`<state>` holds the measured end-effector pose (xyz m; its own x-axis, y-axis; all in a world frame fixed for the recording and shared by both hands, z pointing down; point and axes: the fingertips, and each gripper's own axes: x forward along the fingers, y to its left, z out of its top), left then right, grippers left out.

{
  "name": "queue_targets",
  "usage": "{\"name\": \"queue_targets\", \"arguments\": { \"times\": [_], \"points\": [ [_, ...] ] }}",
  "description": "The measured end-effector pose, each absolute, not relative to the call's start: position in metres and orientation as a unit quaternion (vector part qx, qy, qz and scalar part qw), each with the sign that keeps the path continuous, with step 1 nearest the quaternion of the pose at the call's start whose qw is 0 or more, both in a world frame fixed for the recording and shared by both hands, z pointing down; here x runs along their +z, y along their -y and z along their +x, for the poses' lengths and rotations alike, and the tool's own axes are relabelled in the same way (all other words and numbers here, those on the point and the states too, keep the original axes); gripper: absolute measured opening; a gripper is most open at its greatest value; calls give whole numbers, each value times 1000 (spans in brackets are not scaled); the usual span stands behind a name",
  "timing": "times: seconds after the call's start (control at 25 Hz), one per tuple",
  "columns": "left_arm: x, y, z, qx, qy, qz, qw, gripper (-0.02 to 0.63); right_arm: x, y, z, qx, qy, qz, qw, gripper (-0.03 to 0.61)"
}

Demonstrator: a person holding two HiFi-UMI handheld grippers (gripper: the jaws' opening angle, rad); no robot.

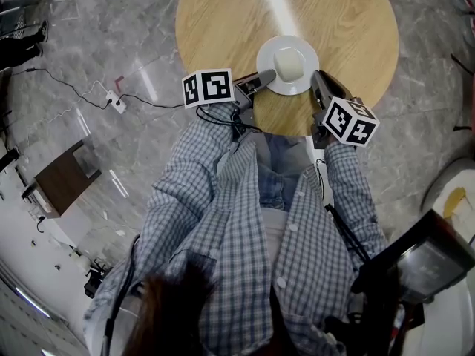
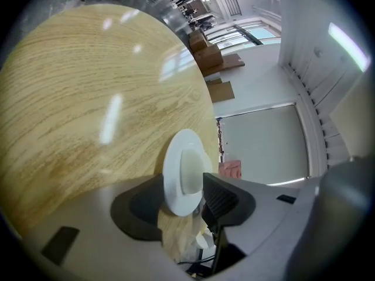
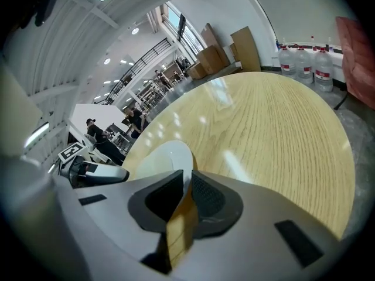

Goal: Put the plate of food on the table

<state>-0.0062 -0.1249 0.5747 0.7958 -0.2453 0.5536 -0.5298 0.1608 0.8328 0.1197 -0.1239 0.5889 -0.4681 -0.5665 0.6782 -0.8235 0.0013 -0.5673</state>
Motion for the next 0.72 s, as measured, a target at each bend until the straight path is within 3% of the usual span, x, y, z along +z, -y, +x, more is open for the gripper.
{"name": "queue_targets", "arguments": {
  "times": [0.08,0.72],
  "points": [
    [574,129,-14,97,313,639,696,198,588,125,122,487,703,499,139,23],
    [574,139,-34,187,358,682,610,198,592,124,117,451,718,497,185,21]
  ]
}}
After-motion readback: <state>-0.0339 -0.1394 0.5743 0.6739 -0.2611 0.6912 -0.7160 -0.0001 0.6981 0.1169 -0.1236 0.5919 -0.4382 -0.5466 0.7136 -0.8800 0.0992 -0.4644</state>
